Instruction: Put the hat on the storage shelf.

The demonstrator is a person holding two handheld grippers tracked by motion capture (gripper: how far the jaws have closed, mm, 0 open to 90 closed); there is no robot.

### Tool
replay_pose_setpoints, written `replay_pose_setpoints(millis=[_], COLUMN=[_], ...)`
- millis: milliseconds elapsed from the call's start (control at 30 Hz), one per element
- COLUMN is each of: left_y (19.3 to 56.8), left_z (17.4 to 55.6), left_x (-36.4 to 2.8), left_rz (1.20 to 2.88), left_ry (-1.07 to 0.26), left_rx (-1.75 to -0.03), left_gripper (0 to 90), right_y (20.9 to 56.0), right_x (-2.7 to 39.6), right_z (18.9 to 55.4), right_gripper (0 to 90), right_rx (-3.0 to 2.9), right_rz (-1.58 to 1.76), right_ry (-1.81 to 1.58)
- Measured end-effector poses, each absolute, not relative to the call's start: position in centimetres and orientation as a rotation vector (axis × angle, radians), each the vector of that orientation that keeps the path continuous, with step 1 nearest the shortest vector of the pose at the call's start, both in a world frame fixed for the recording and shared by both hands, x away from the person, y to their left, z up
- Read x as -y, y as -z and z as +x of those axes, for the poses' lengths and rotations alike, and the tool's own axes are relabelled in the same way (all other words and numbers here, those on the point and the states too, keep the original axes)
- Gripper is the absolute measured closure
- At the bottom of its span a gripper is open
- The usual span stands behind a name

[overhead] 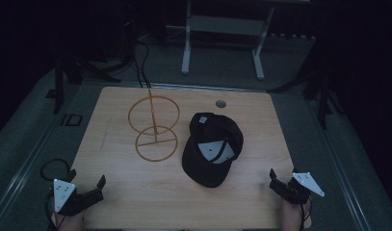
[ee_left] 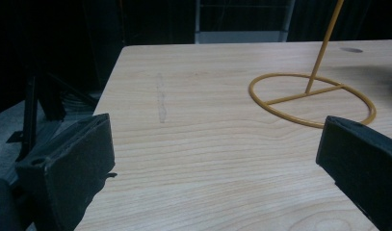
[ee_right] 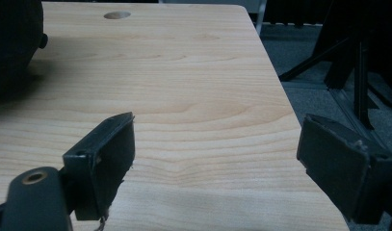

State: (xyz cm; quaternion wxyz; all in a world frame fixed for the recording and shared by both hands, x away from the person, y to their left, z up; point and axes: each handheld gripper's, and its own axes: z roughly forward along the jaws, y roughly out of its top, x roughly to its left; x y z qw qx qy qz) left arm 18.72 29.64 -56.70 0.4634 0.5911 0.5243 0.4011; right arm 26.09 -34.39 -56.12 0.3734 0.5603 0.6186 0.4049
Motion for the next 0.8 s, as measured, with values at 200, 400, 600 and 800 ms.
replay_pose_setpoints(millis=[200, 400, 600, 800], left_y=[56.8, 56.7, 56.6, 56.5], left_z=[18.8, 18.7, 18.6, 18.5], left_x=[-29.5, -29.4, -29.3, -29.0], left_rz=[1.49, 1.508, 1.516, 1.533], left_ry=[-0.986, -0.971, -0.957, -0.93], left_rx=[-1.291, -1.286, -1.269, -1.26], left_gripper=[0.3, 0.3, 0.3, 0.3], right_y=[56.1, 55.5, 51.8, 48.6], right_x=[34.3, 34.1, 32.0, 30.2], right_z=[26.2, 26.2, 25.7, 25.3], right_gripper=[13.6, 13.8, 13.3, 12.4], right_rx=[-1.619, -1.641, -1.693, -1.699], right_rz=[1.437, 1.444, 1.415, 1.36], right_ry=[-1.064, -1.111, -1.154, -1.21])
